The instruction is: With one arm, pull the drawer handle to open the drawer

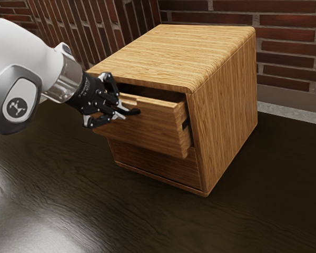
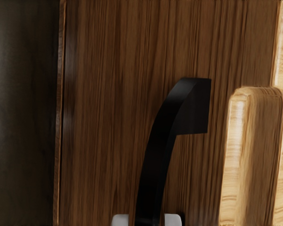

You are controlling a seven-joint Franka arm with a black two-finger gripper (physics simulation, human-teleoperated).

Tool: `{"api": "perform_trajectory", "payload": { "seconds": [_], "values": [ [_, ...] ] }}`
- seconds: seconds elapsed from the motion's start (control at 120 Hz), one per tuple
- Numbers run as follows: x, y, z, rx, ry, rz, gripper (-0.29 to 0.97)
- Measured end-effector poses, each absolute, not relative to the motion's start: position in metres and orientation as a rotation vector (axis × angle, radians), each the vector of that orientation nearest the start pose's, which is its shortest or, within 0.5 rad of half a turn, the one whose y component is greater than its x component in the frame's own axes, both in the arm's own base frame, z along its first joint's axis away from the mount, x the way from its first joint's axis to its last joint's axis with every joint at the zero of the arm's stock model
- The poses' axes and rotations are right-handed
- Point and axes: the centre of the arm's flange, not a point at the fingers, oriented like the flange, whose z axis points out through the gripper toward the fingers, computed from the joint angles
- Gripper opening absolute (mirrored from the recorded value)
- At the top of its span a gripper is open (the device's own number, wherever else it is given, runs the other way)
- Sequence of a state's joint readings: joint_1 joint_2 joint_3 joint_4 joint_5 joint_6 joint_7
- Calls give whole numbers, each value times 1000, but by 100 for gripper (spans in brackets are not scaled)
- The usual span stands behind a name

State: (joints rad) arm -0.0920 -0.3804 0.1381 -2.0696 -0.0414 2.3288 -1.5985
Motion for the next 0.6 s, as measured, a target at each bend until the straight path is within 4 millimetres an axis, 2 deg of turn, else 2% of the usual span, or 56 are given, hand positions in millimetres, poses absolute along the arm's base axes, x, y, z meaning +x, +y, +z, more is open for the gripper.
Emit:
{"api": "perform_trajectory", "payload": {
  "seconds": [0.317, 0.6],
  "values": [
    [459, 46, 657, 1712, 1922, 522, -9],
    [443, 46, 655, 1715, 1915, 522, -9]
  ]
}}
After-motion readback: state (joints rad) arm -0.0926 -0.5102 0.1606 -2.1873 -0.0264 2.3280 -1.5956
